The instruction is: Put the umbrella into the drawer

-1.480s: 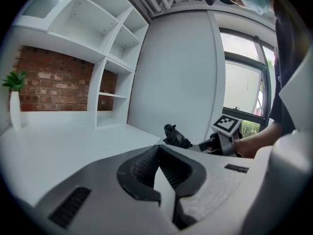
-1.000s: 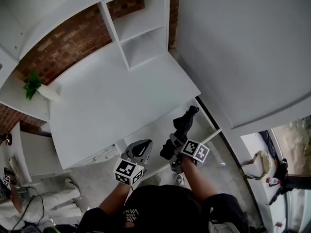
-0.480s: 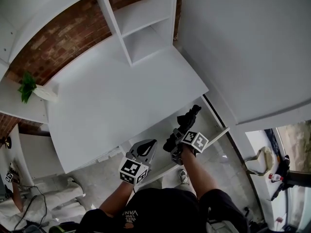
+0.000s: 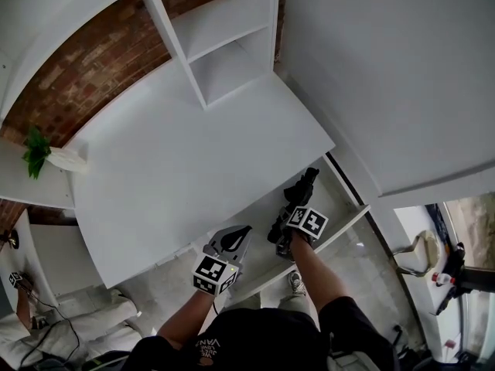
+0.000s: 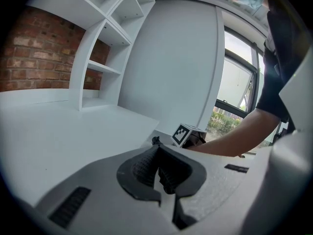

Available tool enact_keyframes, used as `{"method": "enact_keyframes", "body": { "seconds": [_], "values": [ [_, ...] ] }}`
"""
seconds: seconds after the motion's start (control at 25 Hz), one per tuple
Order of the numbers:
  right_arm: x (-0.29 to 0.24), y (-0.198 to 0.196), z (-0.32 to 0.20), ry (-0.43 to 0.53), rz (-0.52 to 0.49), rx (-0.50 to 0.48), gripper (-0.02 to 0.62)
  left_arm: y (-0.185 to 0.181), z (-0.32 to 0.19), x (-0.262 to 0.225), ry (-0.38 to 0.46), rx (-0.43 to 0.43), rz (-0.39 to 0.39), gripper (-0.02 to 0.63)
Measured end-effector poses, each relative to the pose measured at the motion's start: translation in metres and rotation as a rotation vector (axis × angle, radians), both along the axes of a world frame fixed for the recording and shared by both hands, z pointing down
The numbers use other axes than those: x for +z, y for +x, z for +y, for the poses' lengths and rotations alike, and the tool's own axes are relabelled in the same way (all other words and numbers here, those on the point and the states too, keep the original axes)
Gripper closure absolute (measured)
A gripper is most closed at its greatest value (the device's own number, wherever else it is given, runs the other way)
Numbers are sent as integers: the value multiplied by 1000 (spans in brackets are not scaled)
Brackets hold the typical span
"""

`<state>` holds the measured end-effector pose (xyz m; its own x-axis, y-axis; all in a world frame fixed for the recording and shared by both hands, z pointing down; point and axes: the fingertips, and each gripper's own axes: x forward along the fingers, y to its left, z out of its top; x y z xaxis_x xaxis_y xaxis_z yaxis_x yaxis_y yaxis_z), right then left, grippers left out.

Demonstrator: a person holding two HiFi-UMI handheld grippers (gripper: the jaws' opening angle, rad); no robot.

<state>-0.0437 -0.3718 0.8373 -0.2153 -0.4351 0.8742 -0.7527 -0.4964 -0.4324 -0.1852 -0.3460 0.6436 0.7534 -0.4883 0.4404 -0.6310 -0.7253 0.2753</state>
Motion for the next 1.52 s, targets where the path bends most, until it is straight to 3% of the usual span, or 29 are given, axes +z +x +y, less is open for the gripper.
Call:
{"method": "enact_keyframes", "body": {
  "seconds": [0.68,1.16,1.28,1.36,1.52],
  "values": [
    [1,1,-2,-48,27,-48,315,19,-3,10,-22,17,3,600],
    [-40,14,9,50,48,-78,322,32,2,-4,10,-10,-2,600],
    [-58,23,13,93,70,-93,366,39,8,-10,22,-12,-2,600],
    [-76,31,17,139,104,-116,455,46,16,-15,30,-18,-2,600],
    [-110,45,23,224,153,-151,545,56,29,-25,47,-38,-1,600]
  ]
}}
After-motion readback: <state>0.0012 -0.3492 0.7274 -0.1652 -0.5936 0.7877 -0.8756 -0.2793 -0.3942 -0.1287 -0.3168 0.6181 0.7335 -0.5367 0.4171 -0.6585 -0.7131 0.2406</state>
